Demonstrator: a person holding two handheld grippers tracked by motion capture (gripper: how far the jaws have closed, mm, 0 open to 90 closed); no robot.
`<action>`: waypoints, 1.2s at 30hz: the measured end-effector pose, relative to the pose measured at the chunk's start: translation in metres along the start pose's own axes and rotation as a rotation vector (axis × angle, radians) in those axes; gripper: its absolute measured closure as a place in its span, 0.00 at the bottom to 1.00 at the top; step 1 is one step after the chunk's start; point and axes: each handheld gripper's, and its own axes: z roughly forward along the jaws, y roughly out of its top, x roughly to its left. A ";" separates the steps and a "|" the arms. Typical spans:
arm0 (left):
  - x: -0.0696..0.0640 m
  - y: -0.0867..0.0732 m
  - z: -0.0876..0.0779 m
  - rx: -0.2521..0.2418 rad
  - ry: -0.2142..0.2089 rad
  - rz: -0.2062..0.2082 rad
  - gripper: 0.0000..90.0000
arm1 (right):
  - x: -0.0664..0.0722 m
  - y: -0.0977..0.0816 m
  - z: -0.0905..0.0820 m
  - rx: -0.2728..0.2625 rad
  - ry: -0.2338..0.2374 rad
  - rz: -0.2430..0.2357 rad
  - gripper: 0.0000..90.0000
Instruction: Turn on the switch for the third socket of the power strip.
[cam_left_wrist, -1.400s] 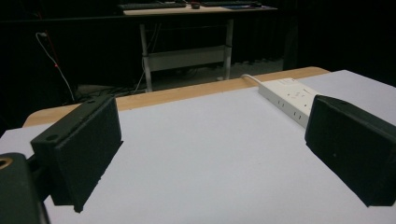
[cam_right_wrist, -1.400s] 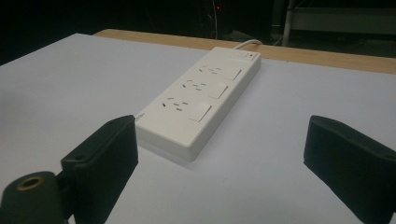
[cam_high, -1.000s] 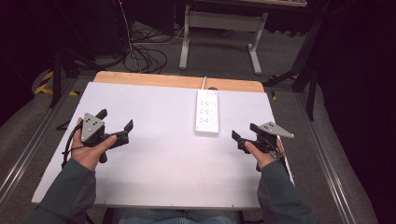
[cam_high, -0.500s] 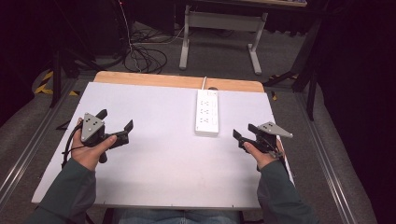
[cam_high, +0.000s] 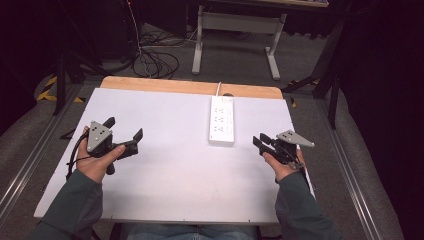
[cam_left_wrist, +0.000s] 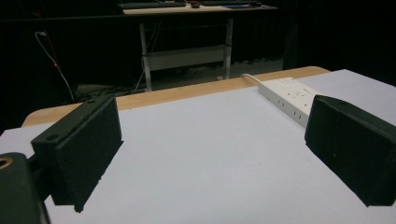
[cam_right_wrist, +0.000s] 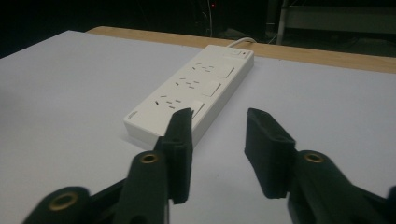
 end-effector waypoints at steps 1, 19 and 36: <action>0.000 0.000 0.000 0.000 -0.001 0.000 0.05 | 0.000 0.000 0.000 0.000 0.001 -0.006 0.82; 0.001 0.000 0.001 0.002 -0.001 -0.001 0.05 | 0.005 0.005 0.008 0.031 0.027 -0.023 1.00; 0.001 -0.001 0.001 0.013 -0.005 0.010 0.05 | 0.011 0.016 0.031 0.063 0.028 -0.055 1.00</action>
